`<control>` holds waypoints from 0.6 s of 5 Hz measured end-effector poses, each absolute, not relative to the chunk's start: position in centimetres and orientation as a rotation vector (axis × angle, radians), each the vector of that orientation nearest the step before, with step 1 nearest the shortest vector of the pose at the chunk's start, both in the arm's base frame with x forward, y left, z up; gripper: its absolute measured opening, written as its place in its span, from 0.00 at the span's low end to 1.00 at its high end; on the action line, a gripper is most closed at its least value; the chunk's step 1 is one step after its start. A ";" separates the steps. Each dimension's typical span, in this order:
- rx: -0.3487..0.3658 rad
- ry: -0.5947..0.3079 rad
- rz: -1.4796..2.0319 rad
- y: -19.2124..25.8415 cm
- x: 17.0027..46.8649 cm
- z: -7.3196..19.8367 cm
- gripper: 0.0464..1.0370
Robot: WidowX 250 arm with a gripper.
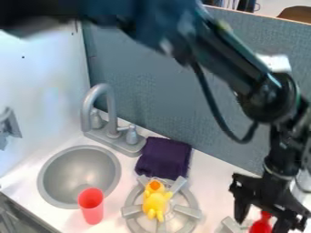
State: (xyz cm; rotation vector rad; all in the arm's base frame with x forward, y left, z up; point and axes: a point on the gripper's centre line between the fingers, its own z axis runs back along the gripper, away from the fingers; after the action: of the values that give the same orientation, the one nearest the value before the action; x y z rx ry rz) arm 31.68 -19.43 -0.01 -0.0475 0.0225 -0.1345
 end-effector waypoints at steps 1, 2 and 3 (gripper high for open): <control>-0.085 -0.030 -0.110 -18.9 31.0 1.7 0.97; -0.097 -0.059 -0.075 -17.7 29.9 3.0 0.96; 0.000 -0.074 0.003 -14.7 28.4 4.2 0.96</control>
State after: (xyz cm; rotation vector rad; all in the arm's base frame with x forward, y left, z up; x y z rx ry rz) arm 28.41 -14.67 4.20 -0.0002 -0.0736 0.0025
